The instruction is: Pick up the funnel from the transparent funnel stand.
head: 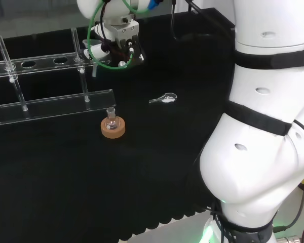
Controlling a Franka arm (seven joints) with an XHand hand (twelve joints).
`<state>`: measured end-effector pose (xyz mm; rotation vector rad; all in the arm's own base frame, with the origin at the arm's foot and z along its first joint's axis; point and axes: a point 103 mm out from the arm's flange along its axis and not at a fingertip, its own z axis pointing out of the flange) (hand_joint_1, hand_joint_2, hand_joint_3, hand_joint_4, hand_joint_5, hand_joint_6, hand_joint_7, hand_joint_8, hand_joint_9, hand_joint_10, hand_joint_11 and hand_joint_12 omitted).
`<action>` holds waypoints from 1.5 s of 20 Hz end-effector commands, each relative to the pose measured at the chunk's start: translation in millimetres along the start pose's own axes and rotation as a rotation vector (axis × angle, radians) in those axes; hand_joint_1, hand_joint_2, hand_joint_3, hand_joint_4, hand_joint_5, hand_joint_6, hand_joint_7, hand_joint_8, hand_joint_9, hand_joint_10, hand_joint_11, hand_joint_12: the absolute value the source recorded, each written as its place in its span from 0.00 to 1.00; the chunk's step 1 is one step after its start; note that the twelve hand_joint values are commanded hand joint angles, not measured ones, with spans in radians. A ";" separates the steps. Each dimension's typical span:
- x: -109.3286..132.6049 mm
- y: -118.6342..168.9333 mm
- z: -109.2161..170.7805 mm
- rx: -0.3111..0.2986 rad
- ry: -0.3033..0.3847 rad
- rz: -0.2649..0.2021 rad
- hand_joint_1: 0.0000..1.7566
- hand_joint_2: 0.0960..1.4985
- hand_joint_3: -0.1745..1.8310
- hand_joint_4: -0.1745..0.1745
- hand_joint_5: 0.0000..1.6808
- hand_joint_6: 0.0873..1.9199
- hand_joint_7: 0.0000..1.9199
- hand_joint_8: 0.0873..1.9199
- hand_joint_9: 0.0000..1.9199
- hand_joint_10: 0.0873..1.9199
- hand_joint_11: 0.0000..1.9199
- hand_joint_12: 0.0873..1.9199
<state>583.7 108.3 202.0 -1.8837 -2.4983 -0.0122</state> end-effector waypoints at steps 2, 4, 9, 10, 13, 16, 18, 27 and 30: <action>-0.4 5.8 -15.5 -0.113 -0.140 0.009 0.24 0.69 0.26 0.00 0.29 0.66 0.47 0.78 0.62 0.61 0.58 0.54; -1.9 5.6 -23.4 -0.140 -0.193 0.011 0.26 0.71 0.26 0.00 0.31 0.70 0.48 0.81 0.64 0.64 0.62 0.53; 15.5 6.7 -45.6 -0.217 -0.390 -0.042 0.29 0.74 0.26 0.00 0.37 0.73 0.52 0.84 0.68 0.66 0.68 0.50; 3.7 1.3 -53.3 -0.228 -0.421 -0.042 0.29 0.74 0.25 0.00 0.38 0.73 0.53 0.84 0.69 0.66 0.69 0.49; -8.6 -6.6 -80.2 -0.224 -0.454 -0.016 0.30 0.75 0.25 0.00 0.41 0.75 0.55 0.85 0.72 0.67 0.72 0.48; -2.7 -15.4 -112.8 -0.203 -0.489 -0.013 0.30 0.75 0.25 0.00 0.43 0.77 0.57 0.85 0.73 0.67 0.74 0.47; -4.3 -26.7 -144.0 -0.198 -0.496 -0.029 0.30 0.75 0.25 0.00 0.44 0.78 0.58 0.85 0.74 0.67 0.75 0.46; -10.6 -79.6 -247.9 -0.199 -0.292 0.057 0.31 0.76 0.25 0.00 0.49 0.84 0.63 0.84 0.79 0.66 0.81 0.42; -4.5 -107.9 -269.9 -0.253 -0.220 0.028 0.35 0.77 0.24 0.00 0.52 0.86 0.65 0.84 0.80 0.66 0.83 0.41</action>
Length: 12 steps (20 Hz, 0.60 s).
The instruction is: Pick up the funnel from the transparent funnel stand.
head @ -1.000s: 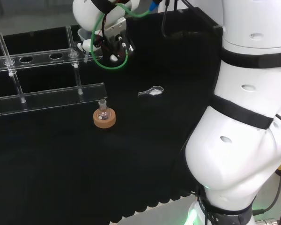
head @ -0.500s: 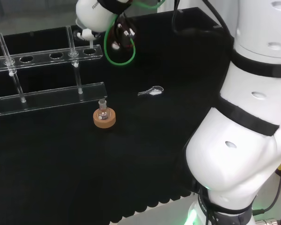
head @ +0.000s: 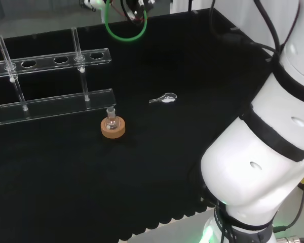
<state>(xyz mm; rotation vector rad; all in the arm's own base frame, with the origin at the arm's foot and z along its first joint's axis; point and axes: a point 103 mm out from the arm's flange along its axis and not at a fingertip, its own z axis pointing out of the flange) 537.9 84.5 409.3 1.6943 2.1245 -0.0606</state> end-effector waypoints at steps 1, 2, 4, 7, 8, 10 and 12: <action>-27.7 -46.1 -73.2 -0.039 0.168 -0.008 0.36 0.77 0.24 0.00 0.53 0.87 0.65 0.83 0.80 0.66 0.83 0.41; -28.3 -52.0 -77.0 -0.055 0.154 -0.032 0.38 0.77 0.24 0.00 0.54 0.87 0.66 0.83 0.80 0.66 0.84 0.40; -21.1 -67.6 -80.0 -0.064 0.123 -0.047 0.40 0.77 0.24 0.00 0.55 0.88 0.67 0.83 0.81 0.66 0.85 0.40; -19.6 -74.7 -77.9 -0.046 0.138 -0.017 0.42 0.77 0.25 0.00 0.56 0.88 0.67 0.83 0.81 0.66 0.86 0.39; -19.0 -76.4 -76.5 -0.040 0.142 -0.014 0.42 0.77 0.25 0.00 0.56 0.88 0.67 0.83 0.81 0.66 0.86 0.39; -12.0 -77.6 -75.2 -0.025 0.145 -0.021 0.43 0.77 0.25 0.00 0.56 0.88 0.68 0.83 0.81 0.66 0.86 0.39; -11.3 -80.3 -71.6 -0.014 0.147 -0.011 0.43 0.77 0.25 0.00 0.56 0.88 0.68 0.83 0.81 0.66 0.86 0.39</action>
